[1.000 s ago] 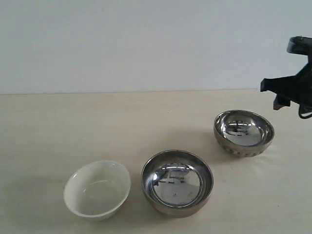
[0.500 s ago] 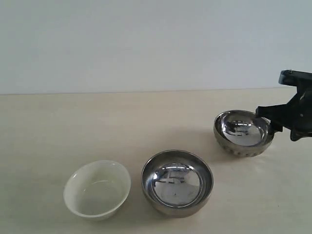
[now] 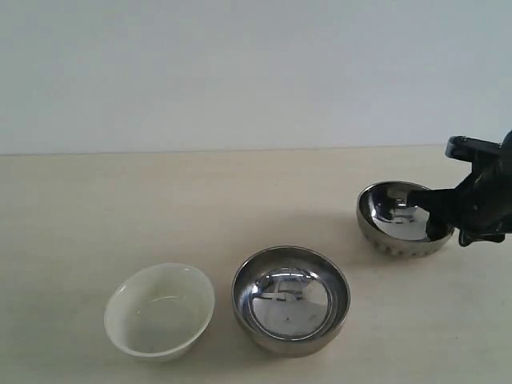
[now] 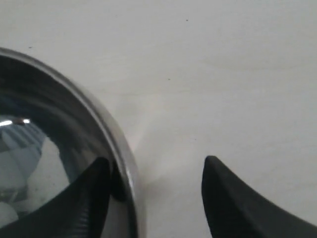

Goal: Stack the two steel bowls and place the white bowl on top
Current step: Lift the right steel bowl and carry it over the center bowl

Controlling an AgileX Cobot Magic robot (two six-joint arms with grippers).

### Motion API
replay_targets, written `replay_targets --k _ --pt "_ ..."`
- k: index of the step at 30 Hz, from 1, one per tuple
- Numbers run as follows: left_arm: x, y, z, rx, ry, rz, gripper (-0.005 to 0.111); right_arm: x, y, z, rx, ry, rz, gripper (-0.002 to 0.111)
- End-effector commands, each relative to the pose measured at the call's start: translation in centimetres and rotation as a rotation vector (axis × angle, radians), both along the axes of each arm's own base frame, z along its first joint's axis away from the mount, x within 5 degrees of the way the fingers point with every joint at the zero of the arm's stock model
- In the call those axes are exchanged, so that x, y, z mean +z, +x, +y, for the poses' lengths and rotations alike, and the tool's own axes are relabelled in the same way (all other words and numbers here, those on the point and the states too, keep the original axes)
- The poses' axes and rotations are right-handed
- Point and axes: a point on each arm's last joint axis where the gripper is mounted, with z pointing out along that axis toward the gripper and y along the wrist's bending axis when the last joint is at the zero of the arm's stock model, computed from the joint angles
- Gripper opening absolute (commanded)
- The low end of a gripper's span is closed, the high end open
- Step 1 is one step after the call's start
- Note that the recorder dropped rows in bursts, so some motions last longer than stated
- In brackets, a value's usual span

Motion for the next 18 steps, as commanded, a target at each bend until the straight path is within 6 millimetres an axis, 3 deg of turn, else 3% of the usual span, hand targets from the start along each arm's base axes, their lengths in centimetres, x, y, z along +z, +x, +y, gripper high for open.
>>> replay_targets --k 1,2,3,4,9,18 --pt "0.0 0.0 0.0 0.003 -0.013 -0.008 0.004 0.2 0.2 1.2 0.040 -0.007 -0.036 0.032" --pt "0.0 0.0 0.0 0.003 -0.013 -0.008 0.004 0.2 0.2 1.6 0.052 -0.008 -0.041 0.023" --pt "0.0 0.0 0.0 0.003 -0.013 -0.008 0.004 0.3 0.3 2.2 0.069 -0.009 -0.057 0.003" --pt "-0.1 0.0 0.0 0.003 -0.013 -0.006 0.004 0.3 0.3 2.6 0.081 -0.010 -0.062 0.000" --pt "-0.1 0.0 0.0 0.003 -0.013 -0.006 0.004 0.8 0.3 3.5 0.100 -0.007 -0.084 0.000" --pt "0.0 0.0 0.0 0.003 -0.013 -0.008 0.004 7.8 -1.2 3.4 0.120 -0.004 -0.199 0.000"
